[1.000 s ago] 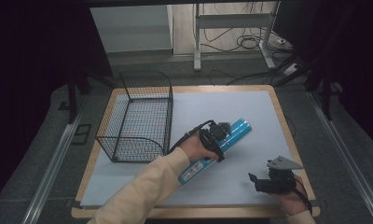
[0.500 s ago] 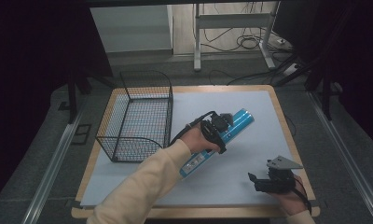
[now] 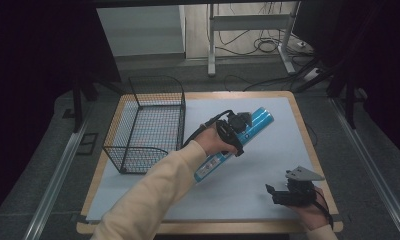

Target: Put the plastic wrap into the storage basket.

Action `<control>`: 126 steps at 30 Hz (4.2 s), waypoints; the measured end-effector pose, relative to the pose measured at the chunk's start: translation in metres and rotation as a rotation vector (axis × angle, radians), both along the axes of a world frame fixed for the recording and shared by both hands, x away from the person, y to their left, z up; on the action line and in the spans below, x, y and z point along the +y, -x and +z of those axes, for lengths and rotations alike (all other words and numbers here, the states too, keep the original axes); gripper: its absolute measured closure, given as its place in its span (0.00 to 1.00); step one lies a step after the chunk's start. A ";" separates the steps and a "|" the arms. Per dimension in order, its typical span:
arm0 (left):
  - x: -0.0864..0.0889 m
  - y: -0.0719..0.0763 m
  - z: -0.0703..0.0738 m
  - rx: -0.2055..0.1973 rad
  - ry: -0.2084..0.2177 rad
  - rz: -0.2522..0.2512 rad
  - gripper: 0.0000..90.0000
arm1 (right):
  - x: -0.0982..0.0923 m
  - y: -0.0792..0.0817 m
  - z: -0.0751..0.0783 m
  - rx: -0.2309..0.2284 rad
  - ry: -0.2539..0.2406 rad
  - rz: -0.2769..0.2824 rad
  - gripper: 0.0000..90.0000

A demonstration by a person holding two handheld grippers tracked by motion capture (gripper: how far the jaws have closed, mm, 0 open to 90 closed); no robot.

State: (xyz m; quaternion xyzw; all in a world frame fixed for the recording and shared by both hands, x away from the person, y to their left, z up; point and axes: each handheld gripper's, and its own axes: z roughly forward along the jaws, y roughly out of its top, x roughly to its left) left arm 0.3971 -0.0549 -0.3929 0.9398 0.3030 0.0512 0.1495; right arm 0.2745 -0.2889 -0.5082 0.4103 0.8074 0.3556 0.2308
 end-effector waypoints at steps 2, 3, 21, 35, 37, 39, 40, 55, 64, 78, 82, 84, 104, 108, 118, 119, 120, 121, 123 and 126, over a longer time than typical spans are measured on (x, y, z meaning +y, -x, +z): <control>-0.001 -0.003 0.003 -0.003 -0.003 0.000 0.35 | 0.000 0.000 0.000 0.000 0.002 0.001 0.12; -0.001 -0.004 0.004 -0.005 -0.005 0.001 0.35 | 0.000 0.000 0.000 0.001 0.001 0.001 0.12; -0.010 -0.020 0.024 -0.047 -0.017 0.005 0.35 | -0.001 -0.001 0.000 -0.003 0.004 -0.006 0.13; -0.008 -0.030 0.037 -0.097 -0.046 0.022 0.35 | -0.002 -0.002 0.000 -0.003 0.007 -0.008 0.13; -0.008 -0.032 0.037 -0.094 -0.049 0.023 0.35 | -0.002 -0.002 0.000 -0.005 0.007 -0.010 0.13; -0.007 -0.033 0.038 -0.097 -0.050 0.029 0.35 | -0.001 -0.002 0.000 -0.006 0.010 -0.010 0.13; -0.007 -0.034 0.038 -0.100 -0.051 0.032 0.35 | -0.001 -0.002 -0.001 -0.006 0.013 -0.008 0.13; 0.007 -0.048 0.049 -0.126 -0.072 0.073 0.35 | -0.002 -0.003 -0.001 0.000 0.014 -0.016 0.13; 0.010 -0.054 0.061 -0.147 -0.086 0.083 0.35 | -0.003 -0.003 -0.001 0.002 0.012 -0.018 0.13; 0.028 -0.059 0.078 -0.165 -0.097 0.108 0.35 | -0.004 -0.003 -0.001 0.002 0.015 -0.017 0.13; 0.038 -0.061 0.082 -0.168 -0.108 0.123 0.35 | -0.004 -0.003 -0.001 -0.001 0.015 -0.021 0.13; 0.044 -0.062 0.083 -0.172 -0.113 0.140 0.35 | -0.004 -0.003 -0.001 0.004 0.012 -0.022 0.13; 0.095 -0.066 0.077 -0.171 -0.129 0.247 0.35 | -0.003 -0.003 0.000 -0.003 0.013 -0.028 0.13; 0.105 -0.067 0.074 -0.166 -0.132 0.265 0.35 | -0.003 -0.003 -0.001 -0.001 0.011 -0.029 0.13; 0.127 -0.074 0.063 -0.152 -0.135 0.319 0.35 | -0.003 -0.003 -0.001 0.001 0.013 -0.030 0.13; 0.128 -0.074 0.063 -0.149 -0.135 0.323 0.35 | -0.003 -0.003 -0.001 0.001 0.013 -0.030 0.13; 0.131 -0.075 0.062 -0.150 -0.134 0.324 0.35 | -0.003 -0.003 -0.001 0.000 0.013 -0.030 0.13; 0.132 -0.075 0.062 -0.149 -0.133 0.327 0.35 | -0.002 -0.003 -0.001 -0.001 0.012 -0.031 0.13; 0.134 -0.075 0.061 -0.149 -0.138 0.328 0.35 | -0.002 -0.003 -0.001 -0.002 0.015 -0.031 0.13; 0.137 -0.077 0.058 -0.147 -0.137 0.331 0.35 | -0.002 -0.003 -0.001 -0.004 0.014 -0.033 0.13</control>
